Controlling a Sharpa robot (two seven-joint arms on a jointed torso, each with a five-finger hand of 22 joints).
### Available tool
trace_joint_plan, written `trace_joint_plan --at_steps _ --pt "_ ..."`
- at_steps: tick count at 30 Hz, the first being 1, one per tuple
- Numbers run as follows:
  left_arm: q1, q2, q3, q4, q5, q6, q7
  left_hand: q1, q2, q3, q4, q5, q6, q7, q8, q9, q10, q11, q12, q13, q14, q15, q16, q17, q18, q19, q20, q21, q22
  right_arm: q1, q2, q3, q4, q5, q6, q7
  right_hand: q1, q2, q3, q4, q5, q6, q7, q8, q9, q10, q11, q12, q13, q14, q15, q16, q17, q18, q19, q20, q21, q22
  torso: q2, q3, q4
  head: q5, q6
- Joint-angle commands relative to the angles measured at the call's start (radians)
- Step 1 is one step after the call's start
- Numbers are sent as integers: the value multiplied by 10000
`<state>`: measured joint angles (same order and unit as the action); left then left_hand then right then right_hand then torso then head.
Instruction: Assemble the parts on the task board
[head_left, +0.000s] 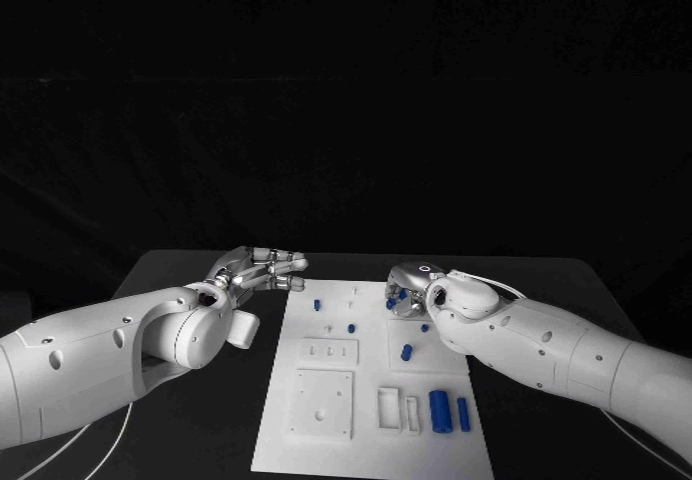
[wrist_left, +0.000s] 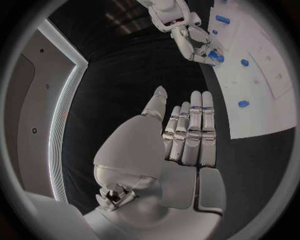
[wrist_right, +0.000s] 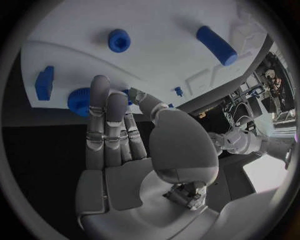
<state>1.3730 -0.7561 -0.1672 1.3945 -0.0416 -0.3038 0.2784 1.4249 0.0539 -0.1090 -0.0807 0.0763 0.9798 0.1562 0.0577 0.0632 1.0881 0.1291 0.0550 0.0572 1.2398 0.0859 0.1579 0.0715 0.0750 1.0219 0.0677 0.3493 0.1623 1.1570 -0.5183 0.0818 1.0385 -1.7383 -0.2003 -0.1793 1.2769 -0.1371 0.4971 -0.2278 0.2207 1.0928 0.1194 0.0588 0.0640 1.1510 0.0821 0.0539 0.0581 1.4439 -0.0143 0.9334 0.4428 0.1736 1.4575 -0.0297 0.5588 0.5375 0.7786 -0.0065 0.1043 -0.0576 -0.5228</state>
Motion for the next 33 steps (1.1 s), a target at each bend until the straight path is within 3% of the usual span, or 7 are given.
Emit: trace_joint_plan --at_steps 1,9,17,25,33 --pt "7 32 9 -5 -41 170 12 -44 -8 -18 -57 -46 -82 -4 42 4 -72 29 49 8 -76 12 -41 -6 -41 -65 26 13 -17 -13 7 -4 6 -205 298 -64 -78 20 122 0 -63 117 -13 34 2 120 9 33 -2 -62 -1 48 16 46 -12 -33 -64 59 43 4 -12 -10 9" --pt "7 58 8 -42 -42 184 -13 -59 0 -14 -51 -45 -64 -3 44 5 -77 30 53 10 -76 14 -40 -6 -37 -65 29 21 -27 -19 11 -5 3 -202 181 -1 -171 163 301 119 -153 354 -102 41 7 452 -97 35 6 -67 -55 48 16 -42 -13 -76 -134 195 89 6 -16 -10 60" --pt "6 66 6 -73 -41 281 -5 -77 2 -15 -35 -41 -77 -7 41 4 -96 32 51 10 -86 18 -43 -7 -37 -73 34 22 -44 -20 6 -5 28 -173 -194 -36 -97 429 661 234 -677 951 -199 60 32 1155 -308 39 22 -54 -202 16 10 -189 4 -214 -171 324 124 4 -7 -18 96" --pt "5 77 4 -101 -38 351 -2 -78 -2 -13 -32 -40 -78 -10 42 5 -107 32 51 9 -98 21 -47 -7 -38 -80 37 19 -55 -20 -61 -3 283 -165 -909 -417 -79 484 862 174 -839 1637 -374 54 88 1904 -558 48 38 -87 -489 -26 76 -479 -39 -539 42 727 150 3 -7 -25 149" --pt "5 57 3 -134 -37 296 -11 -70 -18 -9 -36 -30 -149 -4 38 1 -146 40 51 10 -110 26 -49 -8 -36 -81 42 20 -71 36 -132 63 645 -133 -1517 -725 -114 439 1041 106 -994 1709 -392 51 69 1963 -574 51 39 -57 -515 -100 177 -508 -133 -585 57 1209 161 -15 -27 -29 255"
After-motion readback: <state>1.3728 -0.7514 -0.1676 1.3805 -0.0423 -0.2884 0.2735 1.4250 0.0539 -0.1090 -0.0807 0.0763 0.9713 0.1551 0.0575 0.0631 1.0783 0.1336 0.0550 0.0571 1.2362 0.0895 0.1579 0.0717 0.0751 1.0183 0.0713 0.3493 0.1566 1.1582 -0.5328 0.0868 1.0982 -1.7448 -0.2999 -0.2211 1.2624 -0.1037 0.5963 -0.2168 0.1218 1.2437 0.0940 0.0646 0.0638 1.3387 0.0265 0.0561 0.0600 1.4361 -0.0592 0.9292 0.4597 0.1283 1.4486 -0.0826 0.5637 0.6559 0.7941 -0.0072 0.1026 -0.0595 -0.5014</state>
